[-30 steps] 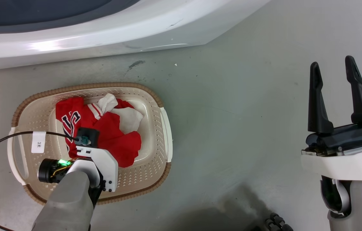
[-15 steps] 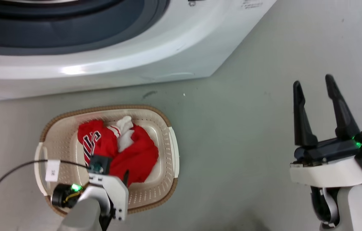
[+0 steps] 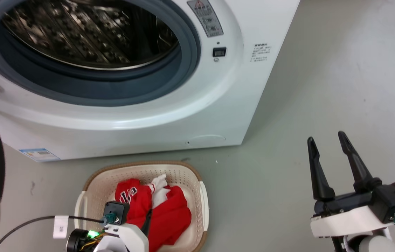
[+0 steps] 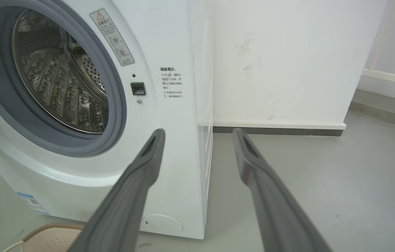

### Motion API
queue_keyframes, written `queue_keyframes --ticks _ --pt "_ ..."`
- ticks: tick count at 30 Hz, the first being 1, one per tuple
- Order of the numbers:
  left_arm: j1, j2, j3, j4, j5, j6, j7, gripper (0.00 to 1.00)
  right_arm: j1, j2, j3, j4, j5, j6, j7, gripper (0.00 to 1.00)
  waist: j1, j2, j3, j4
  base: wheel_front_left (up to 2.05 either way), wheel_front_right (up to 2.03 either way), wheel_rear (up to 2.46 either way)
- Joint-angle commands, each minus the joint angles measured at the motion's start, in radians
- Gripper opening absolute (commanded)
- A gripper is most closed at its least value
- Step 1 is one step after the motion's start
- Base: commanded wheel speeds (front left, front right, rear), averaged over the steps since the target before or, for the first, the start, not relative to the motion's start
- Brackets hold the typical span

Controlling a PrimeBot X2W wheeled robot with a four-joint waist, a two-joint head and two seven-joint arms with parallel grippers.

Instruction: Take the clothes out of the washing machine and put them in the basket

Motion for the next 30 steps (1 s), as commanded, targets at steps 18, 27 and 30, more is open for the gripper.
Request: queue_keyframes --ticks 18,27,30 --pt "0.356 -0.002 0.211 -0.690 0.097 0.166 -0.003 1.00 0.144 0.001 -0.008 0.030 -0.021 -0.001 -0.002 1.00 0.0001 0.0000 -0.250 0.059 0.00 0.00 0.00" --pt "0.466 -0.041 0.305 -0.927 0.140 0.191 -0.003 1.00 0.172 0.001 -0.031 0.034 -0.022 -0.001 -0.002 1.00 0.0001 0.0000 -0.295 0.069 0.00 0.00 0.00" --pt "0.495 -0.053 0.322 -0.983 0.153 0.186 -0.003 1.00 0.178 0.001 -0.038 0.035 -0.022 -0.001 -0.002 1.00 0.0001 0.0000 -0.306 0.071 0.00 0.00 0.00"
